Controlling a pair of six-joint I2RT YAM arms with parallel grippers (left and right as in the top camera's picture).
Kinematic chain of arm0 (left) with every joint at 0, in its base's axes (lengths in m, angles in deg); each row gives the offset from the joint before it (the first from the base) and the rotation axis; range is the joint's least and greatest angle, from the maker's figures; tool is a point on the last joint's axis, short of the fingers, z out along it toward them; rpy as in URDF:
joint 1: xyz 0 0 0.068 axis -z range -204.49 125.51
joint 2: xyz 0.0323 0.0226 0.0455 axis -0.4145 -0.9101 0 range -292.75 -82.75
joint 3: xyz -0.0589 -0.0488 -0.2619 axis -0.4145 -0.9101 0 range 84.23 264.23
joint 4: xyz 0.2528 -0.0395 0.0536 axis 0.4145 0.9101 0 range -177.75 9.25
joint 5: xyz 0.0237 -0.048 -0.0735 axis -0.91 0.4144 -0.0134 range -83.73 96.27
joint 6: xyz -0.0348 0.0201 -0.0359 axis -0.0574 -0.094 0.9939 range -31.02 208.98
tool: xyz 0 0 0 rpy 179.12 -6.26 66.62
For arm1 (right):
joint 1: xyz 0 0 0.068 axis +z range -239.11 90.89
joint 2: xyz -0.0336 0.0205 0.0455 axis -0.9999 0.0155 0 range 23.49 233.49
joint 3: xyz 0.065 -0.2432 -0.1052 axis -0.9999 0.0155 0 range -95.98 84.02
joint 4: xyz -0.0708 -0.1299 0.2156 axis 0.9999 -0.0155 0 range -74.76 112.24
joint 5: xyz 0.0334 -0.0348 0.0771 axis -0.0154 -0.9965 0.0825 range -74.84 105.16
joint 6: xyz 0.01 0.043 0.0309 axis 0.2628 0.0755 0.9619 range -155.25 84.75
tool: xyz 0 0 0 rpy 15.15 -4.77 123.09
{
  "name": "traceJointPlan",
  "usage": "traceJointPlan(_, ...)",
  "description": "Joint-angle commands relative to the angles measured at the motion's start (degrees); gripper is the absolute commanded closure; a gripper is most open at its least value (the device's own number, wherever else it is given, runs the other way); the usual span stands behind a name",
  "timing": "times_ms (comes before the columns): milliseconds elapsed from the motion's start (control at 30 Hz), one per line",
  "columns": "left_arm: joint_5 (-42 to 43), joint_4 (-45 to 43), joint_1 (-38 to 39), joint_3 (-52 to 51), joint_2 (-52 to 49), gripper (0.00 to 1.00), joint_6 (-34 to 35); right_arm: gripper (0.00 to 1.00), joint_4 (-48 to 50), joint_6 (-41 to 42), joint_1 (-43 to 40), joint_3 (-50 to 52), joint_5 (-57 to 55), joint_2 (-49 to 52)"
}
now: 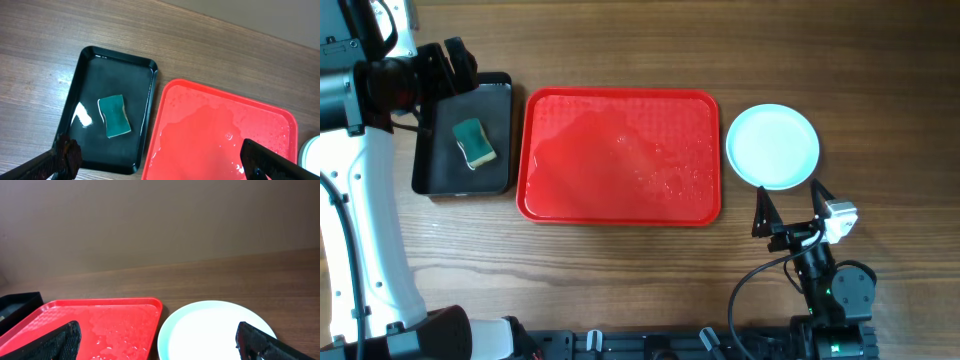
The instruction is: Clean dirty plates on tray and stack at the side
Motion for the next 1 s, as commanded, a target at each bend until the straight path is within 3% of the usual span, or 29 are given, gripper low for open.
traceJointPlan(0, 0.87, -0.17, -0.04, -0.17, -0.11, 0.00, 0.28, 0.00, 0.13, -0.87, -0.24, 0.09, 0.07, -0.26)
traceJointPlan(600, 0.85, -0.15, -0.04, -0.17, -0.11, 0.00, 0.26, 0.00, 0.15, -0.85, -0.24, 0.09, 0.07, -0.13)
traceJointPlan(767, -2.78, -0.24, -0.04, -0.20, 1.36, 0.00, -0.37, 0.00, 0.15, -0.85, -0.24, 0.09, 0.07, -0.13)
traceJointPlan(967, 3.41, -7.32, 0.15, -6.51, 8.31, 0.00, -0.39, 0.00, 0.15, -0.85, -0.24, 0.09, 0.07, -0.13)
